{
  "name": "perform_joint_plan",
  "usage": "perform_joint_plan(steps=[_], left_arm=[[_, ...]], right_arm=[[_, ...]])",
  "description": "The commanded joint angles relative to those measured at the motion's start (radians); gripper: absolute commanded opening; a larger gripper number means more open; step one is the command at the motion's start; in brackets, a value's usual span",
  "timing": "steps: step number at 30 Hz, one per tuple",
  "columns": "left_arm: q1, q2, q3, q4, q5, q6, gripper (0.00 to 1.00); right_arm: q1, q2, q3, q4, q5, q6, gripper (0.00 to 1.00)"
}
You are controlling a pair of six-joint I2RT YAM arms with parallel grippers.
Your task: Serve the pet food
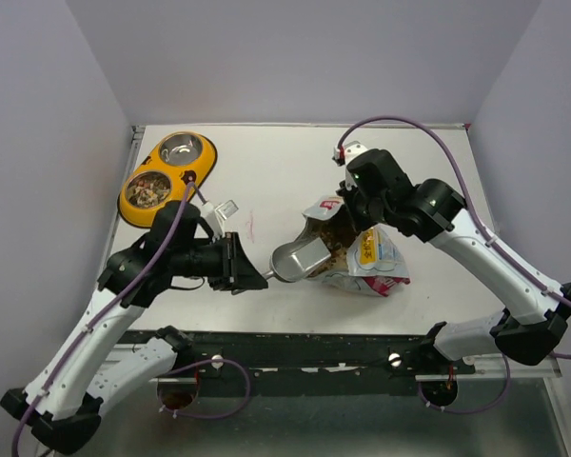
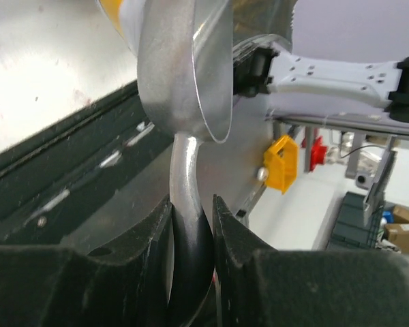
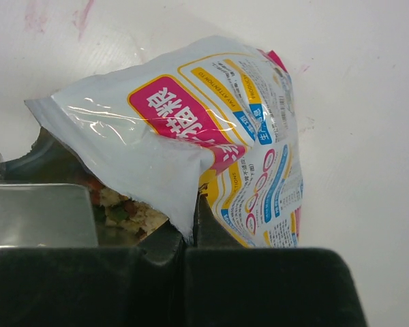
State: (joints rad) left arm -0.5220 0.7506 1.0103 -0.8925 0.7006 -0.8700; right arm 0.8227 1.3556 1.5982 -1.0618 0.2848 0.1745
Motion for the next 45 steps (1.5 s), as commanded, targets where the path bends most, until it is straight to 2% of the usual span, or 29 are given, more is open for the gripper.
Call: perform_joint_plan(steps=[1, 4, 6, 10, 22, 25, 29, 32, 36, 45], left_arm=[[-0.162, 0.186, 0.197, -0.186, -0.232, 0.011, 0.0], [-0.213, 0.254, 0.238, -0.226, -0.317, -0.018, 0.0], [-0.213, 0.273, 0.24, -0.238, -0.348, -0.029, 0.0], [-0.214, 0.343, 0.339, -0.327, -0.437, -0.012, 0.0], [-0.228, 0.571, 0.441, -0.313, -0.454, 0.083, 0.0], [-0.246, 0.663, 0.496, -0.243, -0.454, 0.095, 0.0], [-0.253, 0.788, 0.481, -0.042, -0.319, 0.062, 0.0], [-0.262, 0.849, 0.488, 0.046, -0.309, 0.062, 0.0], [-0.26, 0.84, 0.459, 0.13, -0.3, 0.098, 0.0], [-0.253, 0.537, 0.105, 0.444, -0.164, 0.112, 0.0]], right_arm=[[0.004, -0.019, -0.027, 0.25, -0.093, -0.013, 0.01], [0.003, -0.018, -0.04, 0.276, -0.107, -0.009, 0.01], [0.003, -0.015, -0.038, 0.289, -0.114, -0.006, 0.01], [0.006, -0.003, -0.029, 0.292, -0.122, 0.008, 0.01], [0.044, 0.007, -0.078, 0.312, -0.114, 0.042, 0.01], [0.043, -0.003, -0.101, 0.327, -0.13, 0.057, 0.01], [0.044, -0.03, -0.147, 0.352, -0.136, 0.088, 0.01], [0.044, -0.049, -0.152, 0.341, -0.116, 0.106, 0.01], [0.043, -0.096, -0.176, 0.324, -0.067, 0.126, 0.01], [0.043, -0.164, -0.231, 0.287, 0.089, 0.169, 0.0]])
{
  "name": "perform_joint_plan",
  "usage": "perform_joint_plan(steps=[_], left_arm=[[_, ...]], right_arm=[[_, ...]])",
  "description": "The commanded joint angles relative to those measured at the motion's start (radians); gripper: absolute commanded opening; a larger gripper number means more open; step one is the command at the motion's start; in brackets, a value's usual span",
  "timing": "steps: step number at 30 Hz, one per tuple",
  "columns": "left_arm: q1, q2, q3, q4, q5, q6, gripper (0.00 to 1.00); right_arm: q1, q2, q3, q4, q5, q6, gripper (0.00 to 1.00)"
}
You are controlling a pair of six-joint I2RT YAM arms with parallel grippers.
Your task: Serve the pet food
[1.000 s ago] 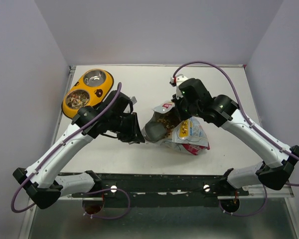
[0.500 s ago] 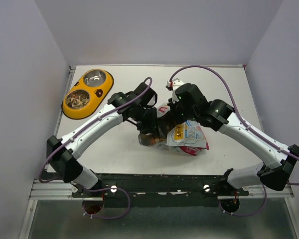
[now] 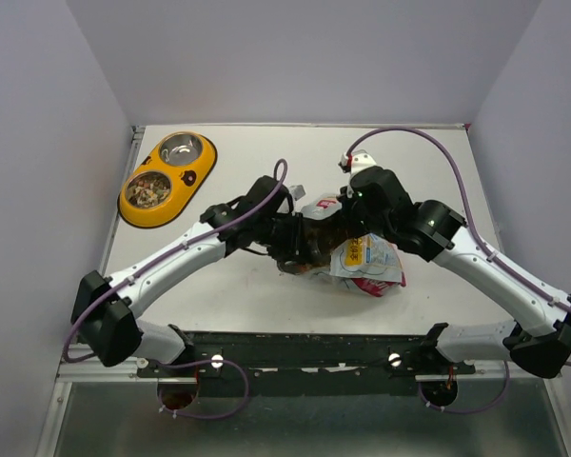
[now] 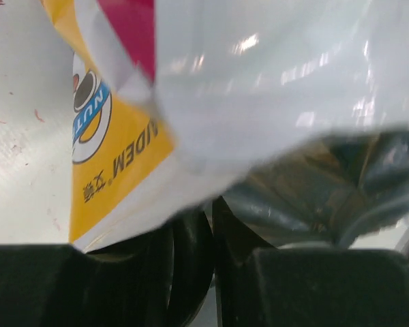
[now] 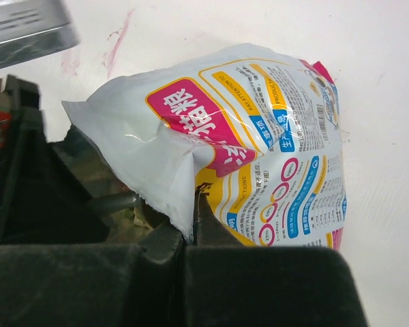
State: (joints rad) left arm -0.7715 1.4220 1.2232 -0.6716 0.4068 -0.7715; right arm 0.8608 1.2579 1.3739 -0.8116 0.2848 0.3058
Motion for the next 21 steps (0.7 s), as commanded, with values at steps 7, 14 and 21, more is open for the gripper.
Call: perform_joint_plan(steps=[7, 14, 21], left_arm=[[0.0, -0.333, -0.257, 0.259, 0.119, -0.02, 0.0], [0.015, -0.475, -0.332, 0.259, 0.101, -0.06, 0.0], [0.061, -0.574, -0.465, 0.423, 0.164, -0.189, 0.0]], right_arm=[[0.006, -0.077, 0.001, 0.0, 0.152, 0.03, 0.01], [0.006, -0.077, 0.002, -0.009, 0.143, 0.038, 0.01], [0.006, -0.069, 0.025, -0.009, 0.132, 0.033, 0.01]])
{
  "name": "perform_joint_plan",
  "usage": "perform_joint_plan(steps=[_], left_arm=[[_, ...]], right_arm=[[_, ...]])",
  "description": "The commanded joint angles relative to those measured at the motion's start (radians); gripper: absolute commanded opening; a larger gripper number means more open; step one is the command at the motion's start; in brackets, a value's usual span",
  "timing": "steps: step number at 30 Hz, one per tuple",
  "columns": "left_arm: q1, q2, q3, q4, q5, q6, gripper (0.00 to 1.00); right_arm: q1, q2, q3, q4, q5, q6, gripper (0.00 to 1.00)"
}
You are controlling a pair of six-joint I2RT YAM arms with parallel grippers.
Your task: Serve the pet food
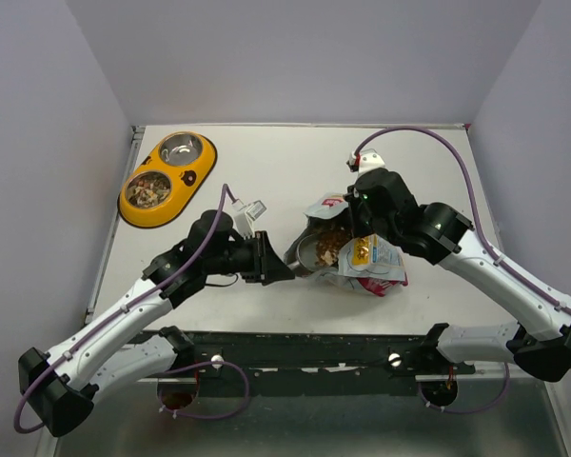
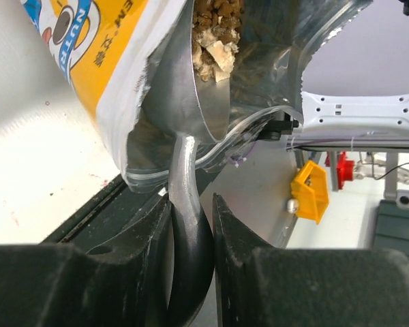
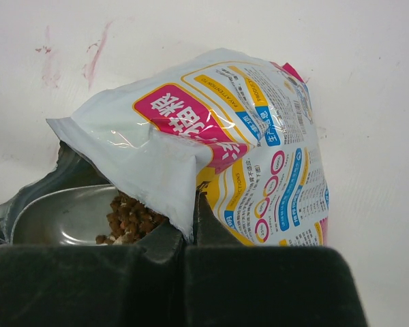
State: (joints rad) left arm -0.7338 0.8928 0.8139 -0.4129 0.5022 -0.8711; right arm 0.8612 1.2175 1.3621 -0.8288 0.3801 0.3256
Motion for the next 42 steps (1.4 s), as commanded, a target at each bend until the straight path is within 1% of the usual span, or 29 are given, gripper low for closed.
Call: perform_joint_plan(steps=[1, 5, 7, 8, 10, 12, 14, 18, 19, 22, 23, 25, 28, 31, 33, 42], left_arm=[[0.03, -0.06, -0.08, 0.19, 0.084, -0.103, 0.0], [0.054, -0.12, -0.176, 0.321, 0.121, -0.14, 0.0], [0.06, -0.146, -0.229, 0.384, 0.111, -0.15, 0.0], [0.068, -0.146, -0.251, 0.408, 0.101, -0.166, 0.0], [0.082, -0.117, -0.281, 0.515, 0.117, -0.204, 0.0], [0.083, -0.08, -0.277, 0.566, 0.128, -0.216, 0.0], [0.083, -0.081, -0.253, 0.554, 0.142, -0.212, 0.0], [0.088, -0.173, -0.228, 0.415, 0.099, -0.141, 0.0], [0.089, -0.17, -0.246, 0.421, 0.096, -0.141, 0.0], [0.102, -0.082, -0.28, 0.528, 0.165, -0.19, 0.0], [0.103, -0.075, -0.277, 0.525, 0.17, -0.198, 0.0], [0.102, -0.119, -0.285, 0.502, 0.161, -0.204, 0.0], [0.114, -0.199, -0.288, 0.421, 0.128, -0.174, 0.0], [0.139, -0.187, -0.282, 0.414, 0.168, -0.172, 0.0], [0.137, -0.192, -0.265, 0.356, 0.167, -0.154, 0.0], [0.178, -0.296, -0.243, 0.257, 0.222, -0.118, 0.0]], right_arm=[[0.004, -0.029, 0.04, 0.008, 0.039, 0.01, 0.01], [0.006, -0.036, 0.034, 0.002, 0.04, 0.013, 0.01], [0.004, -0.038, 0.034, 0.0, 0.039, 0.018, 0.01], [0.006, -0.039, 0.032, 0.0, 0.037, 0.02, 0.01], [0.006, -0.041, 0.032, 0.003, 0.037, 0.021, 0.01], [0.004, -0.036, 0.035, 0.003, 0.033, 0.021, 0.01], [0.006, -0.033, 0.045, 0.0, 0.034, 0.021, 0.01], [0.006, -0.038, 0.054, -0.006, 0.039, 0.017, 0.01], [0.006, -0.039, 0.052, -0.006, 0.04, 0.013, 0.01], [0.004, -0.035, 0.049, 0.0, 0.045, 0.01, 0.01], [0.004, -0.032, 0.049, 0.002, 0.045, 0.012, 0.01], [0.004, -0.032, 0.057, -0.001, 0.042, 0.02, 0.01], [0.004, -0.041, 0.054, -0.006, 0.033, 0.024, 0.01], [0.006, -0.05, 0.043, -0.007, 0.043, 0.015, 0.01], [0.004, -0.049, 0.046, -0.01, 0.048, 0.013, 0.01], [0.004, -0.053, 0.046, -0.012, 0.062, 0.007, 0.01]])
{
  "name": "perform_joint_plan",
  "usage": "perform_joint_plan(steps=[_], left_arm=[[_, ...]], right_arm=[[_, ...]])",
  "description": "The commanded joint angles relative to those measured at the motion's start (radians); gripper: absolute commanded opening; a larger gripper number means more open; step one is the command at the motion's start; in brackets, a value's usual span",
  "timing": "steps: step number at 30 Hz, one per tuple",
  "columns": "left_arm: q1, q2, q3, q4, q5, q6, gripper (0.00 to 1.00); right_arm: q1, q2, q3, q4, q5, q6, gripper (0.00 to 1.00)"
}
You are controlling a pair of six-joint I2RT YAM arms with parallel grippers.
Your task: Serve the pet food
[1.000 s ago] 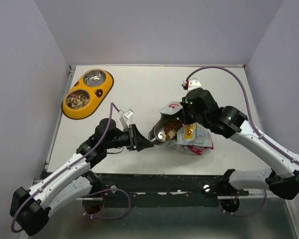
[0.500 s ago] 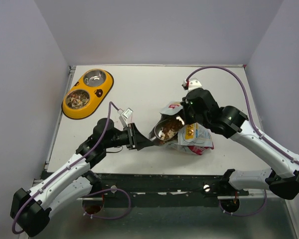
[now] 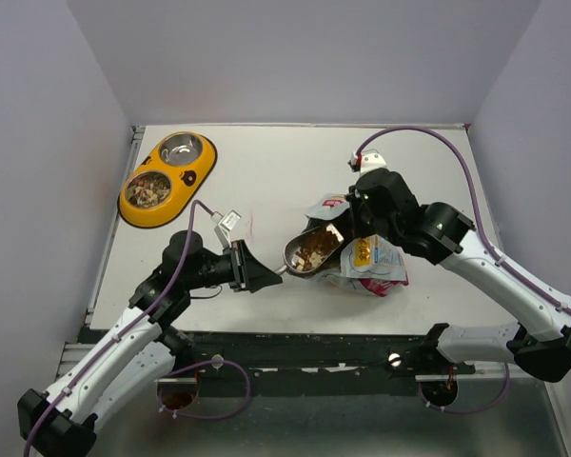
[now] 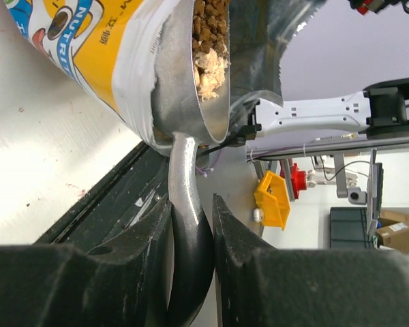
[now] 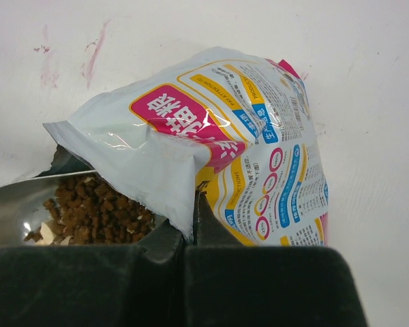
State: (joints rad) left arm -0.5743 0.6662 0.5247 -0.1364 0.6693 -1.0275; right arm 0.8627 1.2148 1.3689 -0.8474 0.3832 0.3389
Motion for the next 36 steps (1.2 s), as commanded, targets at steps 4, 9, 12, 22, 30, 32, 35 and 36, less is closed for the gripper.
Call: perform_joint_plan(steps=[4, 9, 12, 22, 30, 32, 35, 36], left_arm=[[0.059, -0.134, 0.058, -0.106, 0.087, 0.083, 0.0], [0.103, -0.195, 0.069, -0.127, 0.124, 0.052, 0.0], [0.108, -0.205, 0.112, -0.17, 0.118, 0.055, 0.0], [0.137, -0.16, 0.262, -0.14, 0.081, 0.014, 0.0], [0.209, -0.008, 0.392, -0.068, -0.011, -0.078, 0.0], [0.234, 0.039, 0.437, -0.06, -0.037, -0.098, 0.0], [0.278, 0.113, 0.498, -0.077, -0.072, -0.117, 0.0], [0.295, 0.133, 0.514, -0.086, -0.086, -0.126, 0.0]], right_arm=[[0.004, -0.055, 0.027, 0.007, 0.06, 0.002, 0.01], [0.002, -0.064, 0.013, 0.004, 0.075, 0.011, 0.01], [0.002, -0.061, 0.015, -0.015, 0.105, 0.012, 0.01], [0.002, -0.073, -0.014, -0.018, 0.105, 0.02, 0.01], [0.002, -0.08, -0.016, -0.019, 0.095, 0.014, 0.01], [0.004, -0.084, -0.019, -0.019, 0.091, 0.015, 0.01], [0.004, -0.092, -0.027, -0.018, 0.077, 0.021, 0.01], [0.002, -0.093, -0.028, -0.016, 0.075, 0.025, 0.01]])
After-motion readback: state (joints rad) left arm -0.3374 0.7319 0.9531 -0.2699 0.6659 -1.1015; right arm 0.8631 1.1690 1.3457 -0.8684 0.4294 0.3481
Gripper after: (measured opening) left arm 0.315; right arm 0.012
